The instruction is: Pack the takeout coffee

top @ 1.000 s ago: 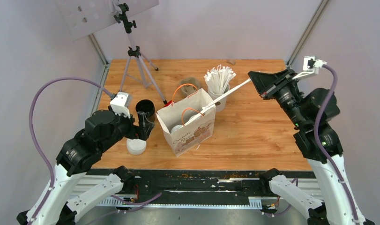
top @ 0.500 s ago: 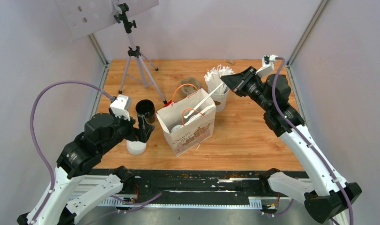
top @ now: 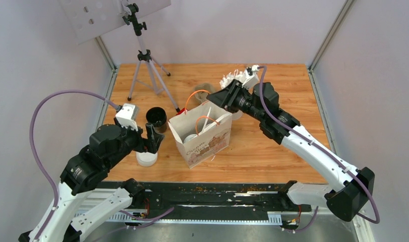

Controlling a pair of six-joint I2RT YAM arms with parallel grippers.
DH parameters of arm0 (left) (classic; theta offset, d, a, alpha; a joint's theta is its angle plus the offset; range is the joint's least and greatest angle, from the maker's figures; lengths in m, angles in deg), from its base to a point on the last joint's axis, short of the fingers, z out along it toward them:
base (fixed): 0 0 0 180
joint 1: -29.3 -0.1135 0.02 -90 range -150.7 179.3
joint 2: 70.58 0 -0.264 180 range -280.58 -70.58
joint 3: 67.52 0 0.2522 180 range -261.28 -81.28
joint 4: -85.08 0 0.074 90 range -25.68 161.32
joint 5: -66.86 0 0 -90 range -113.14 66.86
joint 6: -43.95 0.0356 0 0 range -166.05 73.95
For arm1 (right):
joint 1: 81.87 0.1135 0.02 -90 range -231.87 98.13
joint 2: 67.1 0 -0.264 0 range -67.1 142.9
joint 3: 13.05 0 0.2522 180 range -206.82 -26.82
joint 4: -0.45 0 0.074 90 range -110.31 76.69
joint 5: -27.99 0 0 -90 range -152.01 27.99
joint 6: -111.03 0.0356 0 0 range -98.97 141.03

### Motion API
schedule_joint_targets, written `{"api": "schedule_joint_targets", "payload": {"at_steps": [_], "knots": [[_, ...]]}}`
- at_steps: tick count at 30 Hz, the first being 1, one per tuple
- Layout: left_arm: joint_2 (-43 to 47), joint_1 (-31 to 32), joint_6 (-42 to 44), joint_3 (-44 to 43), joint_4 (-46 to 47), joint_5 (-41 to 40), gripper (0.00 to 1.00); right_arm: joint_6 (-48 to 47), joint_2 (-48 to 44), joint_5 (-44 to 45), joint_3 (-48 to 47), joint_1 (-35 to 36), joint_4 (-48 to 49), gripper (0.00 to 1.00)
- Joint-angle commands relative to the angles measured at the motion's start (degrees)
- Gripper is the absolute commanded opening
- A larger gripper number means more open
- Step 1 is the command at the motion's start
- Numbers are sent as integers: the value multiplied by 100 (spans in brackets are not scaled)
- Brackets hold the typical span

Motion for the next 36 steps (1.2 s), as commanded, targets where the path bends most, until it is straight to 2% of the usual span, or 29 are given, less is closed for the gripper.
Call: {"api": "schedule_joint_targets", "payload": {"at_steps": [1, 9, 11, 13, 14, 18, 27, 33, 36], "knots": [[118, 24, 121, -61, 239, -274, 100, -300, -21, 84, -390, 15, -364, 42], [122, 23, 320, -271, 63, -481, 100, -1549, 48, 509, -1324, -64, -1677, 58], [122, 24, 334, -334, 46, -501, 100, -2005, 98, 579, -1655, -68, -2079, 71], [115, 23, 343, -380, 63, -538, 100, -2385, 145, 691, -1979, -65, -2478, 98], [118, 28, 347, -391, 69, -557, 100, -2571, 174, 747, -2120, -67, -2671, 100], [80, 23, 307, -501, 37, -456, 100, -3082, 180, 908, -2549, -67, -3280, 100], [-5, 28, 410, -1142, -387, -449, 100, -3541, -788, 2449, -2494, -70, -4059, 100], [169, 23, 352, -1346, -550, -280, 100, -3235, -1431, 2678, -2409, -68, -4496, 100], [346, 24, 235, -1349, -504, -260, 100, -3207, -1722, 2427, -2262, -65, -4504, 100]]}}
